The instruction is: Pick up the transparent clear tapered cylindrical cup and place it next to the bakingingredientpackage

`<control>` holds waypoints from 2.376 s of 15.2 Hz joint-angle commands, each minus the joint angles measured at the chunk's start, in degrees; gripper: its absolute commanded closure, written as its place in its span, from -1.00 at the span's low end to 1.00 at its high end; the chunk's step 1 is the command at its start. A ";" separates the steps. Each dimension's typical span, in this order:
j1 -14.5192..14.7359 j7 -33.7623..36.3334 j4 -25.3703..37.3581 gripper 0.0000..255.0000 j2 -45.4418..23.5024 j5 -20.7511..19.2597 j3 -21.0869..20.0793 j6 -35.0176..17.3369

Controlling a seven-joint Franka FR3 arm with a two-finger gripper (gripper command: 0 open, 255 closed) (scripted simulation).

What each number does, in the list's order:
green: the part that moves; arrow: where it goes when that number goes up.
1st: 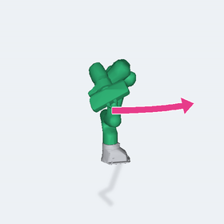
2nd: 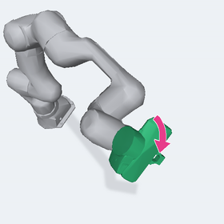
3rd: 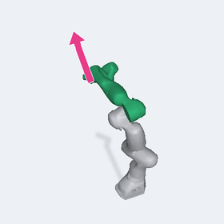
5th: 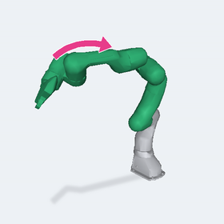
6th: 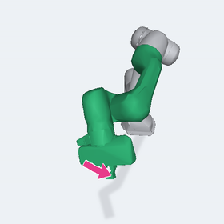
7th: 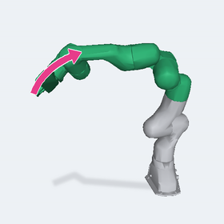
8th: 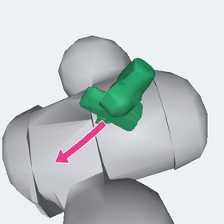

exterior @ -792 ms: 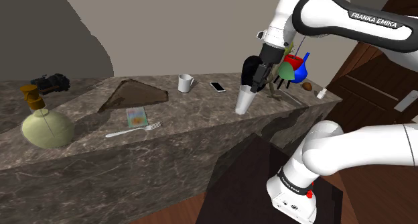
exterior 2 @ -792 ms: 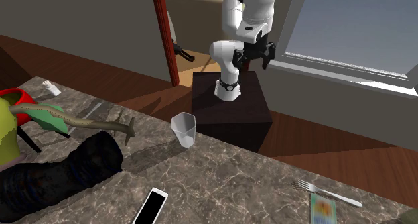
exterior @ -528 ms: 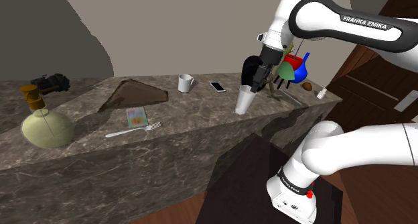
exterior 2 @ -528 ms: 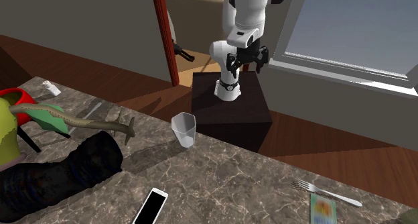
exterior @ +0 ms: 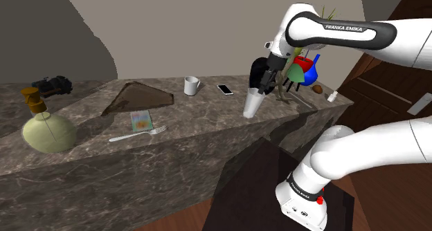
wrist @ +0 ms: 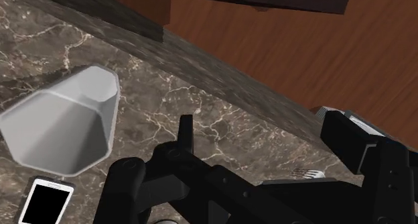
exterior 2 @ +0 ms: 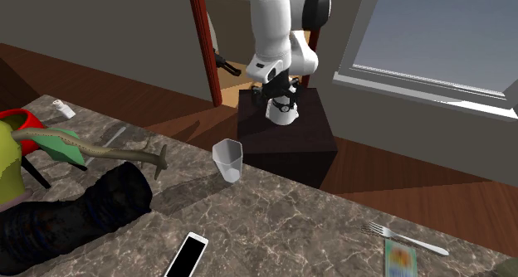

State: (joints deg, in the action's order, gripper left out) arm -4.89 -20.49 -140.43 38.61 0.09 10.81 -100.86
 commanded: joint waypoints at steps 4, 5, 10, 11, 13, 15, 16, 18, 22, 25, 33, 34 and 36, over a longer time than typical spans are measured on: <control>-1.56 -5.97 1.40 -1.00 -6.60 -2.08 5.46 -5.61; -1.76 -7.17 1.91 -1.00 -8.13 -2.29 6.57 -6.71; -2.40 -13.52 5.50 -1.00 -16.59 -2.04 12.00 -11.83; -2.47 -14.88 6.43 -1.00 -18.44 -1.69 13.07 -12.76; -2.55 -17.71 8.48 -1.00 -22.27 -0.66 15.17 -14.47; -2.63 -20.73 10.81 -1.00 -26.32 0.85 17.18 -15.97; -2.71 -22.30 12.07 -1.00 -28.42 1.79 18.12 -16.62; -3.00 -25.59 14.83 -1.00 -32.79 4.06 19.84 -17.71; -3.01 -26.30 13.57 -1.00 -34.07 4.92 19.90 -20.05; -2.89 -26.88 12.23 -1.00 -35.19 5.73 19.93 -22.31; -2.82 -27.22 11.58 -1.00 -35.83 6.21 19.93 -23.50; -2.83 -27.21 11.58 -1.00 -35.83 6.20 19.93 -23.49; -2.83 -27.21 11.58 1.00 -35.83 6.20 19.93 -23.49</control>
State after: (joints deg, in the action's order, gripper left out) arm -7.72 -47.71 -128.85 2.78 6.30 30.73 -124.35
